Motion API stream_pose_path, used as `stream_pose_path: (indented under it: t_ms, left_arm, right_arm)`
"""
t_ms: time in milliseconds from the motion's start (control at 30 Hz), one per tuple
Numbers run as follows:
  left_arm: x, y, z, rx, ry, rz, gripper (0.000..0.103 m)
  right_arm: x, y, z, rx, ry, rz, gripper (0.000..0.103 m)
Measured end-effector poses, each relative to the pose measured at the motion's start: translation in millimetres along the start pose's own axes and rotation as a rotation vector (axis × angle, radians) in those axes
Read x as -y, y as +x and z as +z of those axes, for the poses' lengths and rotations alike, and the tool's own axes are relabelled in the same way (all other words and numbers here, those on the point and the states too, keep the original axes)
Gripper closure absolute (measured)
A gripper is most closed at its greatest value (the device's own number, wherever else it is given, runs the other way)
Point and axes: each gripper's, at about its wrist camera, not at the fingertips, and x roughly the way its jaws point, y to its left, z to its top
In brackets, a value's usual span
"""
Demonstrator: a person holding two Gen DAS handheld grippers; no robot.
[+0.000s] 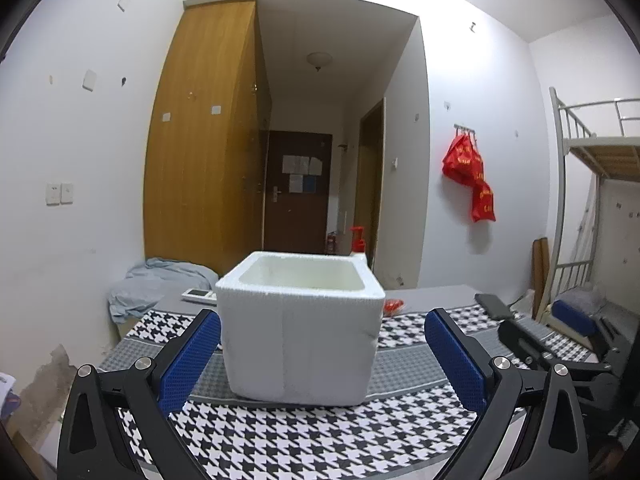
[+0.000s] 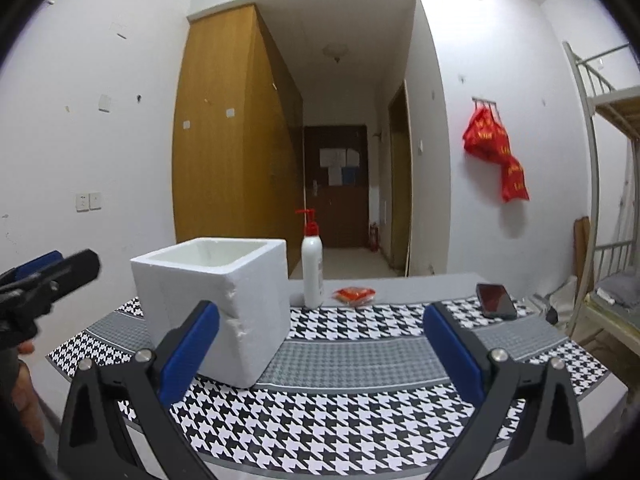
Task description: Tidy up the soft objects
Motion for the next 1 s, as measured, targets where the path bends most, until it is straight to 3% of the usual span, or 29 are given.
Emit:
stream_pose_path:
  t_ms: [200,333,1000]
  left_arm:
    - [3,-1,-15,0.021,0.010,0.035,0.001]
    - [5,0,-25,0.017,0.028,0.061,0.001]
    - [2,-2,-28,-0.008,0.023,0.056,0.001]
  right_arm:
    - [-3,-7,-12,0.030,-0.015,-0.005,0.000]
    - [-1,-4,-20,0.004,-0.002,-0.005,0.000]
    - [0,0,-25,-0.028,0.000,0.004,0.000]
